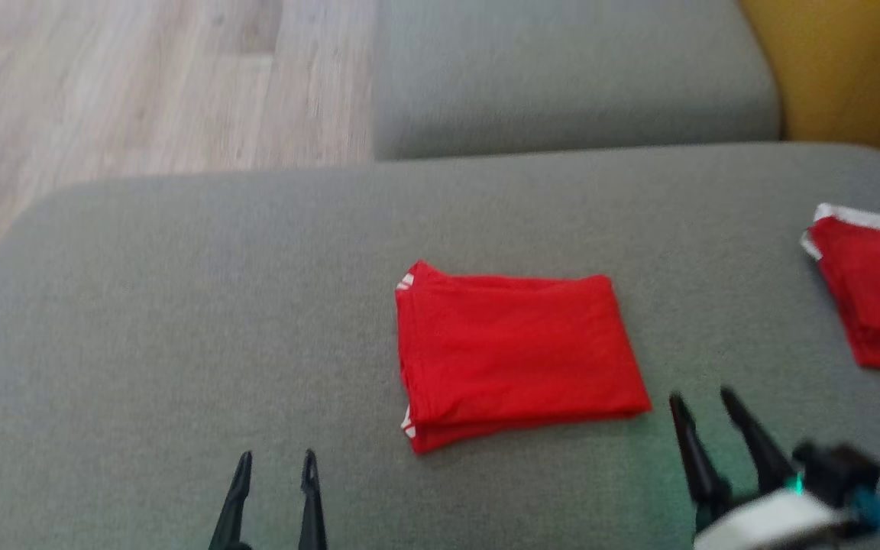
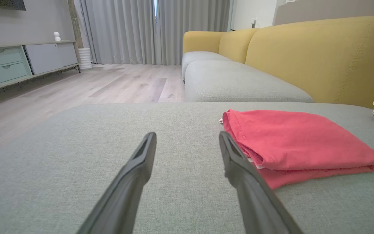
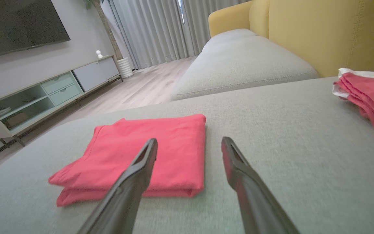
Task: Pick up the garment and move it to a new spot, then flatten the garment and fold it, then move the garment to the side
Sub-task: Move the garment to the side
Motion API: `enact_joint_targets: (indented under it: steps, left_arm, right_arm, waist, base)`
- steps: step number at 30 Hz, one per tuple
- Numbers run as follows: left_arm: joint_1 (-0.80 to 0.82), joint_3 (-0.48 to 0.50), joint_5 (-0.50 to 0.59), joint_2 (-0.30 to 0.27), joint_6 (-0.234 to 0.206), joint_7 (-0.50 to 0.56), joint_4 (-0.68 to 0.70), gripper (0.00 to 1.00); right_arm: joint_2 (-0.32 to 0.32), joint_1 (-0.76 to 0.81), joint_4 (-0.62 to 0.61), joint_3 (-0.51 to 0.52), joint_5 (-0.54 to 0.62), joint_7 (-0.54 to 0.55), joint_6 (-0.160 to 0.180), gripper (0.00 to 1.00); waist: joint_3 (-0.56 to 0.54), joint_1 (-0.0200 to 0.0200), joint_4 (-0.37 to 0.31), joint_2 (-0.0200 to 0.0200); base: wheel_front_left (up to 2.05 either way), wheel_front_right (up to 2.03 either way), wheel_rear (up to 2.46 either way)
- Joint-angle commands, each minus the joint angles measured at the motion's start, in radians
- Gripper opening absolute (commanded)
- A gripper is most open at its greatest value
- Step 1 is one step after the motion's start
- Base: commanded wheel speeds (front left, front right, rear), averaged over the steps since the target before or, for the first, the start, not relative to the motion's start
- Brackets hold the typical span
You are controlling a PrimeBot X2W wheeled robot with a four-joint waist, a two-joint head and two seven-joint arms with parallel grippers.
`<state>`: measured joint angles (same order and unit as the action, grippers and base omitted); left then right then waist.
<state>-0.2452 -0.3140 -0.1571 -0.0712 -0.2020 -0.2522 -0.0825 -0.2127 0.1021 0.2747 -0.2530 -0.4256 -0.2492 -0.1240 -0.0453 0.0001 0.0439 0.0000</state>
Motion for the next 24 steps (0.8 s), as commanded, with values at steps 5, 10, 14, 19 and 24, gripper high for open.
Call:
enact_joint_targets:
  steps: [5, 10, 14, 19, 24]
  left_arm:
    - [0.133, -0.028, 0.011, 0.019, 0.029, -0.010, 0.035, 1.00]
    - [0.182, -0.055, 0.003, 0.020, 0.021, -0.010, 0.023, 1.00]
    - [0.205, -0.070, -0.017, 0.021, 0.007, -0.010, 0.020, 1.00]
    - [0.222, -0.083, -0.030, 0.021, -0.005, -0.010, 0.018, 1.00]
    - [0.225, -0.078, -0.030, 0.021, -0.015, -0.010, 0.023, 1.00]
  right_arm:
    - [-0.065, -0.258, 0.064, -0.024, -0.194, 0.183, -0.007, 1.00]
    - [-0.087, -0.372, 0.158, -0.027, -0.319, 0.380, -0.007, 1.00]
    - [-0.086, -0.404, 0.198, -0.071, -0.404, 0.485, -0.007, 1.00]
    - [-0.082, -0.404, 0.203, -0.116, -0.482, 0.530, -0.007, 0.00]
    - [-0.126, -0.421, 0.192, -0.127, -0.491, 0.457, -0.007, 0.00]
  waist:
    - [0.177, -0.0001, 0.048, 0.0000]
    - [0.217, -0.0001, 0.064, 0.0000]
    - [0.230, -0.0001, 0.071, 0.0000]
    - [0.235, -0.0001, 0.071, 0.0000]
    - [0.240, -0.0001, 0.037, 0.0000]
  base:
    - [0.00, 0.00, 0.00]
    - [0.00, 0.00, 0.00]
    - [0.00, 0.00, 0.00]
    - [0.00, 0.00, 0.00]
    - [0.00, 0.00, 0.00]
